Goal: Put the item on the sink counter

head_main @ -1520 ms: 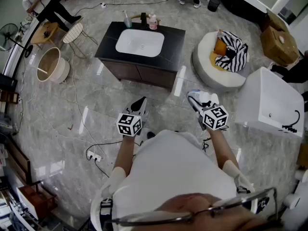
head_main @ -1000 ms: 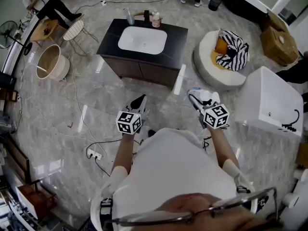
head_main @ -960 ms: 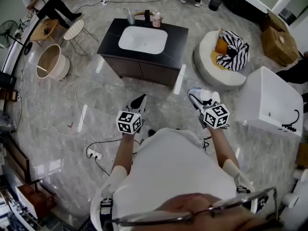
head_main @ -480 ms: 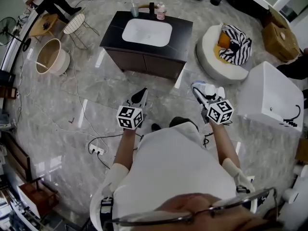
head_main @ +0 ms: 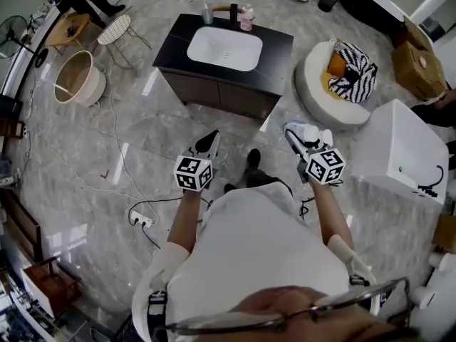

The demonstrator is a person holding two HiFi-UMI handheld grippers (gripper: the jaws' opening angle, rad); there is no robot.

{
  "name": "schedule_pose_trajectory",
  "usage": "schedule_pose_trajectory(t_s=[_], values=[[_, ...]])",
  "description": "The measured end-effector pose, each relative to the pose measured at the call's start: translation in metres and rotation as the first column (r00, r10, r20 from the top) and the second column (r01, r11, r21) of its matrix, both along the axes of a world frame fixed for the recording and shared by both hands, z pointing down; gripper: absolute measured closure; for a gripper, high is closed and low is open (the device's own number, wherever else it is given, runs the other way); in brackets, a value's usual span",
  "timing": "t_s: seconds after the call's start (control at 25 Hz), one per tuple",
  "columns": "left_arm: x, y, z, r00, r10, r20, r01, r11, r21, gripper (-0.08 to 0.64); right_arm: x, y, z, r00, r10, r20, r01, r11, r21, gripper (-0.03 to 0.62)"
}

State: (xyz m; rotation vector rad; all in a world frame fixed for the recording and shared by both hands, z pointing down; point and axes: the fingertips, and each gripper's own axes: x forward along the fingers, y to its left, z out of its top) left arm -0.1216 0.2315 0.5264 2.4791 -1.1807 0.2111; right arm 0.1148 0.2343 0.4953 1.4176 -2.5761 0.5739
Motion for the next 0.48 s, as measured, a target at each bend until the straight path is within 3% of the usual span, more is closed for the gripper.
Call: schedule_pose_trajectory(t_s=[0.48], values=[[0.002,-0.082,0.004,0.999,-0.053,0.01,0.053,0.998,-0.03,0.555,-0.009,-0.098,0.016,0.994,-0.105,-0.018,0.105,0.994,-0.004,0.341]])
